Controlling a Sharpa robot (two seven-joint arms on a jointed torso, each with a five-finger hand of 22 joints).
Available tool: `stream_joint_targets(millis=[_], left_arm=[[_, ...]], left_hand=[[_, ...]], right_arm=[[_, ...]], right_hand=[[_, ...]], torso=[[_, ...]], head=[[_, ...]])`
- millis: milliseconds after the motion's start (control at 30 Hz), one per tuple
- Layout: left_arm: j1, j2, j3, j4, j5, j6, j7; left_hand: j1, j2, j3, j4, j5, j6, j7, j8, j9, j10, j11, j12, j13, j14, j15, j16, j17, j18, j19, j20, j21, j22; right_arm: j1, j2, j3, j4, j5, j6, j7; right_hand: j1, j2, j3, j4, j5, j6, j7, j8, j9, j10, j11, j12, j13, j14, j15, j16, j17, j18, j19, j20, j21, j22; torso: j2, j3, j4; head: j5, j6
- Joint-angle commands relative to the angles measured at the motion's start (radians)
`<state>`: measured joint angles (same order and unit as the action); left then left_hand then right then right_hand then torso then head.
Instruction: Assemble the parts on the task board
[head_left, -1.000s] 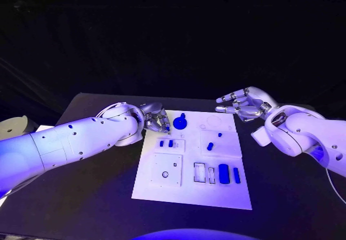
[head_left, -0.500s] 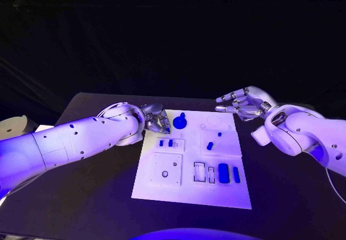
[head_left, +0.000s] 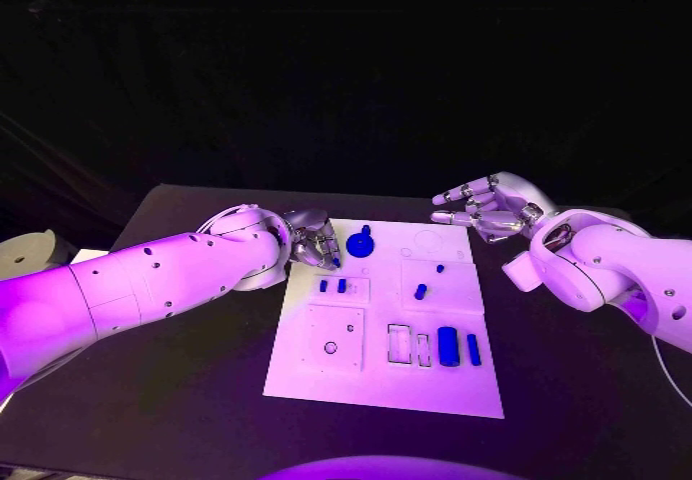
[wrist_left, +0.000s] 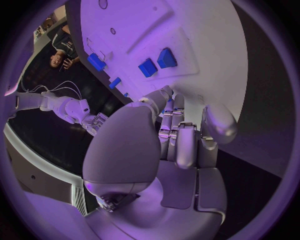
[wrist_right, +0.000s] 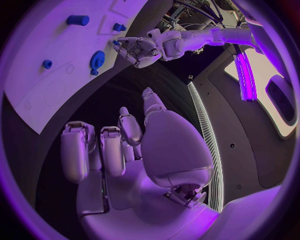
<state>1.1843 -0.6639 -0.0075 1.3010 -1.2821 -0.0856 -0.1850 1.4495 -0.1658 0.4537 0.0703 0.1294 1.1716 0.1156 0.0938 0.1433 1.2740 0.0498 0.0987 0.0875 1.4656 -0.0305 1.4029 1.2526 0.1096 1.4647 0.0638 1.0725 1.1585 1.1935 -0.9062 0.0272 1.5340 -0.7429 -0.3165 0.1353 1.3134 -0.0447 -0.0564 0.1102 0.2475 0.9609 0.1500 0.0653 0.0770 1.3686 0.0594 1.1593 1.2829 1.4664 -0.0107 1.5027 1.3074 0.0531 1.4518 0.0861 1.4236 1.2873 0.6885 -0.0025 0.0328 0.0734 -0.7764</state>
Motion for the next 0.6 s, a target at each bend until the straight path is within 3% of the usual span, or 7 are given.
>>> stream_joint_targets(millis=[33,600], left_arm=[[-0.001,0.004,-0.001,-0.002,-0.010,0.026,-0.004],[-0.003,0.010,-0.002,-0.010,-0.011,0.039,-0.003]], left_hand=[[-0.009,-0.003,0.008,0.000,-0.002,0.007,0.001,0.006,0.001,0.007,-0.001,-0.003,-0.002,0.048,-0.005,0.005,-0.002,-0.008,0.026,-0.004,0.002,0.001],[-0.009,-0.003,0.008,0.000,-0.002,0.007,0.001,0.006,0.001,0.007,-0.001,-0.003,-0.002,0.048,-0.005,0.005,-0.002,-0.008,0.026,-0.004,0.002,0.001]], right_arm=[[-0.001,0.001,0.000,0.001,-0.004,0.014,0.006],[-0.001,0.002,0.000,0.000,-0.004,0.015,0.006]], right_hand=[[0.000,0.013,-0.006,0.002,0.006,0.006,-0.003,0.004,0.001,-0.001,0.000,0.003,0.001,0.079,-0.007,-0.002,0.163,0.007,-0.006,0.000,-0.005,0.001],[0.000,0.013,-0.006,0.002,0.006,0.006,-0.003,0.004,0.001,-0.001,0.000,0.003,0.001,0.079,-0.007,-0.002,0.163,0.007,-0.006,0.000,-0.005,0.001]], torso=[[0.000,0.0000,-0.0006],[0.000,0.0003,-0.0005]], head=[[0.000,-0.001],[0.001,-0.004]])
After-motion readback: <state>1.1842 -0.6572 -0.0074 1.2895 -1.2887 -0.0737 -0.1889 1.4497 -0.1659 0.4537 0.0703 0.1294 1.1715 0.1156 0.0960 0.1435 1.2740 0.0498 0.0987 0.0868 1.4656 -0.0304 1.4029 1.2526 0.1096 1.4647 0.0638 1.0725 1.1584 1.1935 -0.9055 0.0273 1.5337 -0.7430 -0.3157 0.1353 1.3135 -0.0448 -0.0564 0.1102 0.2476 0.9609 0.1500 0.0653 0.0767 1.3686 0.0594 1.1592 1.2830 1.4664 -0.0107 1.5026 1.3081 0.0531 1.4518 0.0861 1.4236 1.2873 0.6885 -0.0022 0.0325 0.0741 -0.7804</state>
